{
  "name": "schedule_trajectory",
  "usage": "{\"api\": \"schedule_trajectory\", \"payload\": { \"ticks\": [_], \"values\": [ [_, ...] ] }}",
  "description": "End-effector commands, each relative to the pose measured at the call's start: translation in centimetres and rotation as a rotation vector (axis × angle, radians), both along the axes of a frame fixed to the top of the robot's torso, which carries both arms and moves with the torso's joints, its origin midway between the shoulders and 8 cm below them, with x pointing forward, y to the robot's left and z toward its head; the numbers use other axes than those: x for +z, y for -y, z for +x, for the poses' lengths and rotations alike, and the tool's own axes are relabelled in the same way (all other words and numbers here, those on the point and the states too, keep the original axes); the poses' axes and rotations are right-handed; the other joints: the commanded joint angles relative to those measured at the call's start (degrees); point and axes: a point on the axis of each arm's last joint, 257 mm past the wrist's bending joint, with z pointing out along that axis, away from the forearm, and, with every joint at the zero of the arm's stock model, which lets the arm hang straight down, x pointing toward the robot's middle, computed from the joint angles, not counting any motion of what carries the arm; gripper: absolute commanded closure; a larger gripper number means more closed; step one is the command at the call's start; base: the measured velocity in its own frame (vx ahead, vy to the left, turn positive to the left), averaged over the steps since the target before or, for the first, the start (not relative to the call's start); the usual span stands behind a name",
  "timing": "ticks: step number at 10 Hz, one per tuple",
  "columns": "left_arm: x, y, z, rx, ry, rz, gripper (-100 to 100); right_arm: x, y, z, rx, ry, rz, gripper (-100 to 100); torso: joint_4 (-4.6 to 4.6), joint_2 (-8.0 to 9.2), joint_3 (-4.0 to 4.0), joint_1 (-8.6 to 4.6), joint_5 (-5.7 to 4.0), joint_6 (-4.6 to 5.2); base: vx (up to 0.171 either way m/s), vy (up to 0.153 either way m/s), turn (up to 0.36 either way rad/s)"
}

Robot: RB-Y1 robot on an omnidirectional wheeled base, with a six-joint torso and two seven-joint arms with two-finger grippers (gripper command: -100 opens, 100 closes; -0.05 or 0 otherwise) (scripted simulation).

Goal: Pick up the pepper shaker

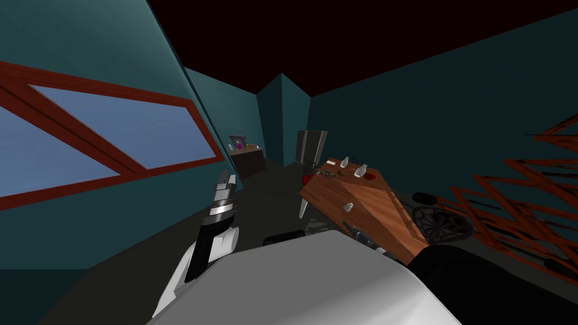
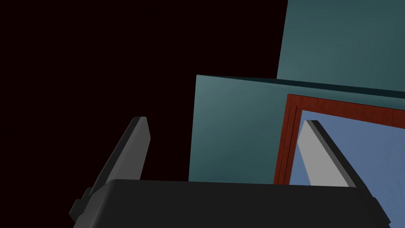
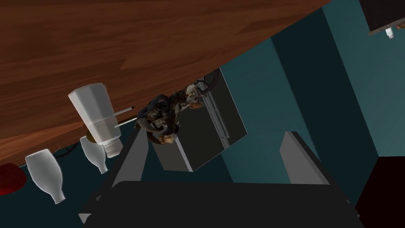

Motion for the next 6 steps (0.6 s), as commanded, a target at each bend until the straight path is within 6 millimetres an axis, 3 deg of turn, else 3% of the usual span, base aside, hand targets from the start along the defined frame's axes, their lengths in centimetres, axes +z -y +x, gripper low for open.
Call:
{"api": "schedule_trajectory", "payload": {
  "ticks": [1, 6],
  "values": [
    [0.0, 0.0, 0.0, 0.0, 0.0, 0.0, 0, -0.8, 1.0, -1.3, 0.021, -0.046, -0.025, -100, 0.0, 0.0, 0.0, 0.0, 0.0, 0.0, 0.03, -0.023, 0.169],
    [0.0, 0.0, 0.0, 0.0, 0.0, 0.0, 0, -3.3, 3.9, -5.9, 0.017, -0.178, -0.07, -100, -0.01, -0.08, -0.04, -0.08, -0.01, -0.04, 0.034, -0.036, 0.121]
  ]
}}
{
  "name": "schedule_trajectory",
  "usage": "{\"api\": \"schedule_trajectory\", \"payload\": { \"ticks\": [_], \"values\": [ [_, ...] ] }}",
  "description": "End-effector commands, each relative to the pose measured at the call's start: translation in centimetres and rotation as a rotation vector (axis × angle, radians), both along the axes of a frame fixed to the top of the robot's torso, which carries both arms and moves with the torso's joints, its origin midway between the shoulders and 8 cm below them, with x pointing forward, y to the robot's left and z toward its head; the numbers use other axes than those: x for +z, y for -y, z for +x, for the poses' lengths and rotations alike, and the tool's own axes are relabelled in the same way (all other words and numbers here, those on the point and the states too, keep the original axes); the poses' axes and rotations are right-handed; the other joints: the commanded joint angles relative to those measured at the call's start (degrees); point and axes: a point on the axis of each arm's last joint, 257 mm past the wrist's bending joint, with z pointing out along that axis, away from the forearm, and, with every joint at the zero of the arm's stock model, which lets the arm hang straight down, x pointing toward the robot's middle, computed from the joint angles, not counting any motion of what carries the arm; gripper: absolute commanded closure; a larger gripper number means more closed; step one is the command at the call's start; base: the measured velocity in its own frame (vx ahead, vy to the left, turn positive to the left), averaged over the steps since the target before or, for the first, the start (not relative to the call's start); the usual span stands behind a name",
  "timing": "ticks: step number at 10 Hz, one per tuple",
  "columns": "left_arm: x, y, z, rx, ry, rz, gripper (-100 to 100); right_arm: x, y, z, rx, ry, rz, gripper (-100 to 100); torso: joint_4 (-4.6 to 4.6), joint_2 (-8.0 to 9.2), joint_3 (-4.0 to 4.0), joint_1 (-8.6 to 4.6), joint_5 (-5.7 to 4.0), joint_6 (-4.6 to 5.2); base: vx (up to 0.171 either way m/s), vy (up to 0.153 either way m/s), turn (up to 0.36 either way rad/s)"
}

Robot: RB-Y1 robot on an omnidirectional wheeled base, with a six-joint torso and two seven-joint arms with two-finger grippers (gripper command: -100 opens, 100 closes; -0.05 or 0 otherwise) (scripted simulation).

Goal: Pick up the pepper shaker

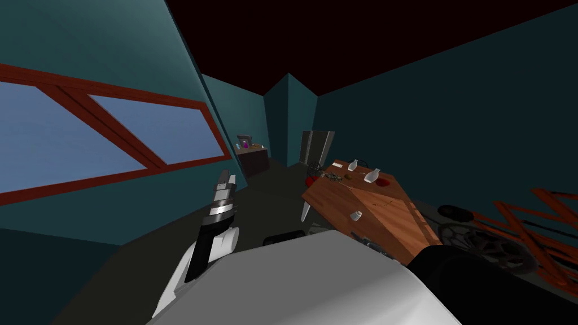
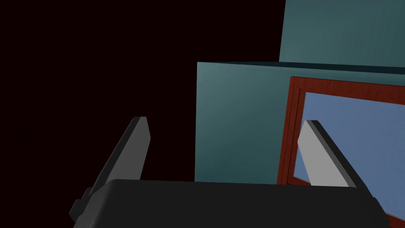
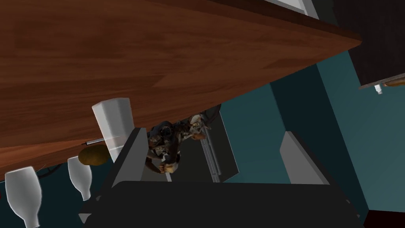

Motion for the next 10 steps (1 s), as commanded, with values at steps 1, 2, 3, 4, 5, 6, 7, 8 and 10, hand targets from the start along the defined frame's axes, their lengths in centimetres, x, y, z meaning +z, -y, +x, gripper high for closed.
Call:
{"api": "schedule_trajectory", "payload": {
  "ticks": [1, 2, 3, 4, 5, 6, 7, 8, 10],
  "values": [
    [0.0, 0.0, 0.0, 0.0, 0.0, 0.0, 0, -0.5, 0.5, -0.6, -0.006, -0.016, -0.005, -100, 0.0, 0.0, 0.0, 0.0, 0.0, 0.0, 0.016, -0.013, -0.038],
    [0.0, 0.0, 0.0, 0.0, 0.0, 0.0, 0, -0.8, 1.2, -1.6, 0.013, -0.051, -0.02, -100, 0.01, 0.05, 0.03, 0.07, 0.01, 0.0, 0.028, -0.02, 0.129],
    [0.0, 0.0, 0.0, 0.0, 0.0, 0.0, 0, -1.2, 1.7, -2.4, 0.0, -0.068, -0.024, -100, 0.01, 0.02, 0.02, 0.04, 0.02, -0.05, 0.029, -0.033, 0.122],
    [0.0, 0.0, 0.0, 0.0, 0.0, 0.0, 0, -1.2, 1.7, -2.4, 0.0, -0.068, -0.024, -100, 0.01, 0.02, 0.01, 0.01, 0.01, -0.02, 0.015, -0.021, 0.002],
    [0.0, 0.0, 0.0, 0.0, 0.0, 0.0, 0, -1.5, 2.4, -3.6, 0.015, -0.107, -0.04, -100, 0.02, 0.06, 0.03, 0.05, 0.0, 0.0, 0.028, -0.022, 0.158],
    [0.0, 0.0, 0.0, 0.0, 0.0, 0.0, 0, -1.7, 2.8, -4.2, 0.005, -0.118, -0.043, -100, 0.01, 0.02, 0.02, 0.03, 0.02, -0.05, 0.033, -0.03, 0.095],
    [0.0, 0.0, 0.0, 0.0, 0.0, 0.0, 0, -2.0, 3.5, -5.4, 0.019, -0.155, -0.058, -100, 0.01, 0.0, 0.0, 0.02, 0.0, -0.01, 0.043, -0.037, 0.12],
    [0.0, 0.0, 0.0, 0.0, 0.0, 0.0, 0, -2.1, 3.8, -5.9, 0.01, -0.165, -0.06, -100, 0.0, -0.04, -0.02, -0.02, 0.0, -0.04, 0.032, -0.038, 0.087],
    [0.0, 0.0, 0.0, 0.0, 0.0, 0.0, 0, -2.4, 5.7, -8.7, 0.024, -0.246, -0.092, -100, 0.0, -0.06, -0.03, -0.04, 0.0, -0.04, 0.055, -0.052, 0.192]
  ]
}}
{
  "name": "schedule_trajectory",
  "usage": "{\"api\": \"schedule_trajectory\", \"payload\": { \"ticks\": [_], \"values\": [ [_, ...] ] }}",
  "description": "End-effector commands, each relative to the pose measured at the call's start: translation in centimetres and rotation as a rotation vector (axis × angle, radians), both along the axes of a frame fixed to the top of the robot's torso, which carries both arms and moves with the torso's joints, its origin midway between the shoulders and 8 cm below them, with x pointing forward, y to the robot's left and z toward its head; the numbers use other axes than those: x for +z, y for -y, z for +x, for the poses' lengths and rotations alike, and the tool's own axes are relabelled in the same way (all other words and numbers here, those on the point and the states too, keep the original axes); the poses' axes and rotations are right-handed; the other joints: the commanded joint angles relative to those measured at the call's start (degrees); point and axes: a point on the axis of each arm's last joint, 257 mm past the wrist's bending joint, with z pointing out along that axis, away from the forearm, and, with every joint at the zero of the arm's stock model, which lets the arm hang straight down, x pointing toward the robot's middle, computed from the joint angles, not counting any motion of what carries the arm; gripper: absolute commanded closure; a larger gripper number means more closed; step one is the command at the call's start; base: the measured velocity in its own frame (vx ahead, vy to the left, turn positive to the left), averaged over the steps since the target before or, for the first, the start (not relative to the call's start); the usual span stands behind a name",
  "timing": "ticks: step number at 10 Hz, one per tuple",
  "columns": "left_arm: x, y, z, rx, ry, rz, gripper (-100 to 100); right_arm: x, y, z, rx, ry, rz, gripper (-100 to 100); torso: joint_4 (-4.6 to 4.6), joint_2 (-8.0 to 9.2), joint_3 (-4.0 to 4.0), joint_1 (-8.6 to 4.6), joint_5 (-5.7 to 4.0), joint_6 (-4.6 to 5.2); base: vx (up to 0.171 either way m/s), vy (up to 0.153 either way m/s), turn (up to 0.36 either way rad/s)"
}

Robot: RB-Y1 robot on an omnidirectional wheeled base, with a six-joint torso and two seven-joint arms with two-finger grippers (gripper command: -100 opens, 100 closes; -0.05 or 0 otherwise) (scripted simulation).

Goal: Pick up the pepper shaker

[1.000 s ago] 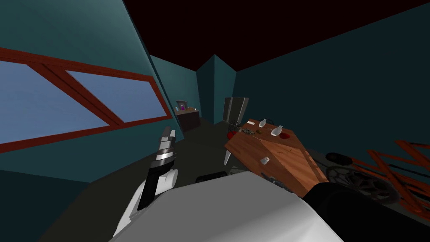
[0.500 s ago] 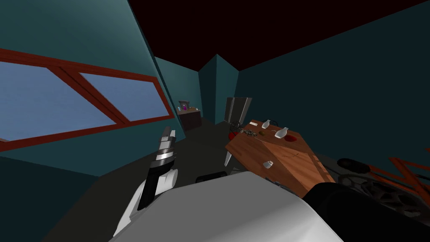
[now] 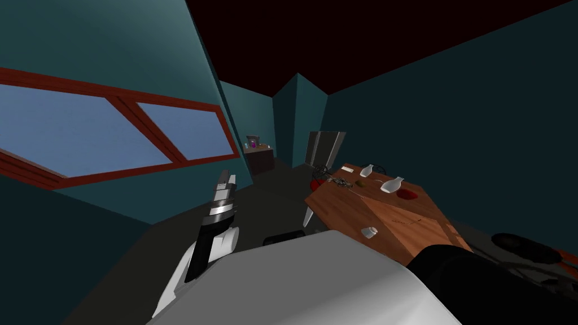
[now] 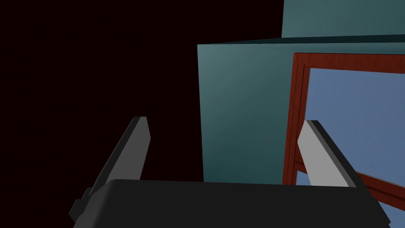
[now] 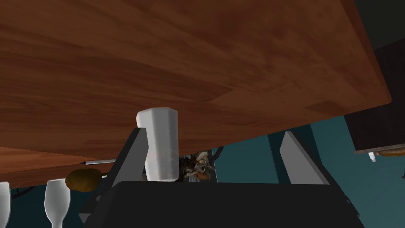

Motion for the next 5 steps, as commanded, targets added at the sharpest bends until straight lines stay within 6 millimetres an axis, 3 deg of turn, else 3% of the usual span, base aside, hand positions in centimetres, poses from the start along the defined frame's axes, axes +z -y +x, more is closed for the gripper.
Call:
{"api": "schedule_trajectory", "payload": {
  "ticks": [1, 3, 5],
  "values": [
    [0.0, 0.0, 0.0, 0.0, 0.0, 0.0, 0, 0.1, 1.5, -2.4, 0.005, -0.066, -0.026, -100, 0.0, 0.0, 0.0, 0.0, 0.0, 0.0, 0.065, -0.064, 0.229],
    [0.0, 0.0, 0.0, 0.0, 0.0, 0.0, 0, 0.2, 2.2, -3.2, 0.017, -0.092, -0.038, -100, 0.0, 0.05, 0.02, 0.08, 0.0, 0.06, 0.04, -0.035, 0.071],
    [0.0, 0.0, 0.0, 0.0, 0.0, 0.0, 0, 0.9, 4.8, -6.2, 0.021, -0.176, -0.079, -100, 0.0, 0.04, 0.02, 0.11, 0.03, 0.02, 0.063, -0.034, 0.227]
  ]
}}
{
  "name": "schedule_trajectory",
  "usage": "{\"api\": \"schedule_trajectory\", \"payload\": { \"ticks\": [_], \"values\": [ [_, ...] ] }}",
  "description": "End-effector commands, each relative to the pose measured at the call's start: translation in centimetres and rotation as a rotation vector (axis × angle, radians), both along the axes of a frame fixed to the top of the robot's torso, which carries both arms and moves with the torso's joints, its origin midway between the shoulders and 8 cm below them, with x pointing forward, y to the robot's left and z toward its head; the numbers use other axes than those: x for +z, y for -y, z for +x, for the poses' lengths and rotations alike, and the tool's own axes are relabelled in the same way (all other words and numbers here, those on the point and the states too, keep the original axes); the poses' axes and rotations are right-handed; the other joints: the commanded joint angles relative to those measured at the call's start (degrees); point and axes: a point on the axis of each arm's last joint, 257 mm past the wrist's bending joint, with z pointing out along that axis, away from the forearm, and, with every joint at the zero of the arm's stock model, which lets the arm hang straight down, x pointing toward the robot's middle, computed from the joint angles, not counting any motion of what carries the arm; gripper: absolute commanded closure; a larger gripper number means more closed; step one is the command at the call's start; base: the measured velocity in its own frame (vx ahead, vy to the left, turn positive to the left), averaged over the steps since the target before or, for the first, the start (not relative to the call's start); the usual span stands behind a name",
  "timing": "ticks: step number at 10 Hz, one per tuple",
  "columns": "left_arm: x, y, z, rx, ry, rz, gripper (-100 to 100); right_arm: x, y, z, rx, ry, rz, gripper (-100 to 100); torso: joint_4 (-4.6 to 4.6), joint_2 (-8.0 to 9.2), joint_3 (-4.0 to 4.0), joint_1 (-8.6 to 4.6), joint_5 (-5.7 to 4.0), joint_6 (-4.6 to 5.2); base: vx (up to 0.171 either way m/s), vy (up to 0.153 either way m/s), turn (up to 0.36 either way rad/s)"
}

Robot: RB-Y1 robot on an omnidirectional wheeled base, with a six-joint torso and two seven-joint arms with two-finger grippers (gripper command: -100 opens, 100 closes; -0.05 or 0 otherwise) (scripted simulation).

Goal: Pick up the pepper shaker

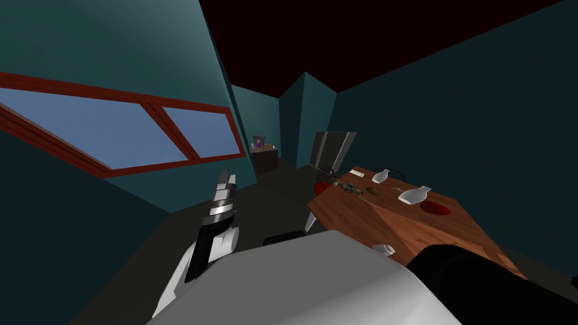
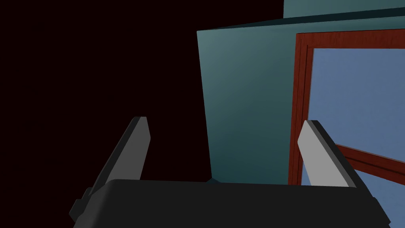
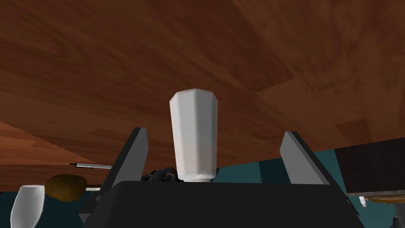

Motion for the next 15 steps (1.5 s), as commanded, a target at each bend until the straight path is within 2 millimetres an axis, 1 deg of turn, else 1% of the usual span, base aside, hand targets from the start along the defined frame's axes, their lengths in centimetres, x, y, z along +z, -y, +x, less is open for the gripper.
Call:
{"api": "schedule_trajectory", "payload": {
  "ticks": [1, 2, 3, 4, 5, 6, 7, 8, 9, 13, 14, 15],
  "values": [
    [0.0, 0.0, 0.0, 0.0, 0.0, 0.0, 0, 0.7, 1.6, -2.0, 0.009, -0.054, -0.032, -100, 0.0, 0.0, 0.0, 0.0, 0.0, 0.0, 0.127, -0.044, 0.285],
    [0.0, 0.0, 0.0, 0.0, 0.0, 0.0, 0, 0.7, 1.2, -1.3, 0.021, -0.042, -0.025, -100, -0.04, -0.15, -0.09, -0.01, 0.0, 0.03, 0.092, -0.048, 0.074],
    [0.0, 0.0, 0.0, 0.0, 0.0, 0.0, 0, 0.7, 1.6, -2.0, 0.009, -0.054, -0.032, -100, -0.03, -0.09, -0.06, -0.01, -0.02, 0.08, 0.03, -0.022, -0.023],
    [0.0, 0.0, 0.0, 0.0, 0.0, 0.0, 0, 0.7, 1.5, -1.7, 0.012, -0.048, -0.03, -100, 0.01, 0.11, 0.05, 0.09, 0.0, 0.11, 0.007, -0.006, -0.006],
    [0.0, 0.0, 0.0, 0.0, 0.0, 0.0, 0, 0.8, 1.5, -1.7, 0.012, -0.049, -0.029, 0, 0.04, 0.23, 0.12, 0.16, 0.02, 0.1, 0.0, 0.0, 0.0],
    [0.0, 0.0, 0.0, 0.0, 0.0, 0.0, 0, -0.7, 0.7, -1.3, -0.001, -0.048, -0.029, -100, 0.05, 0.28, 0.15, 0.19, 0.02, 0.1, -0.008, -0.041, 0.09],
    [0.0, 0.0, 0.0, 0.0, 0.0, 0.0, 0, -1.3, 0.4, -1.1, -0.006, -0.048, -0.029, -100, 0.07, 0.31, 0.17, 0.06, -0.02, 0.06, -0.011, -0.068, 0.106],
    [0.0, 0.0, 0.0, 0.0, 0.0, 0.0, 0, -1.0, 0.5, -1.2, -0.002, -0.047, -0.027, -100, 0.07, 0.33, 0.18, -0.05, -0.03, 0.08, -0.004, -0.032, 0.021],
    [0.0, 0.0, 0.0, 0.0, 0.0, 0.0, 0, -1.1, 0.5, -1.2, -0.003, -0.048, -0.028, 100, 0.06, 0.33, 0.18, 0.05, -0.01, 0.11, 0.0, -0.006, -0.002],
    [0.0, 0.0, 0.0, 0.0, 0.0, 0.0, 0, -1.1, 0.5, -1.2, -0.002, -0.047, -0.028, 100, 0.06, 0.32, 0.18, 0.12, 0.0, 0.11, 0.0, 0.0, 0.0],
    [0.0, 0.0, 0.0, 0.0, 0.0, 0.0, 0, -1.1, 0.5, -1.2, -0.002, -0.047, -0.028, 0, 0.06, 0.32, 0.18, 0.13, 0.0, 0.11, 0.0, 0.0, 0.0],
    [0.0, 0.0, 0.0, 0.0, 0.0, 0.0, 0, 0.1, 1.2, -1.5, 0.006, -0.048, -0.029, 100, 0.06, 0.32, 0.18, 0.13, 0.0, 0.11, 0.004, 0.038, -0.079]
  ]
}}
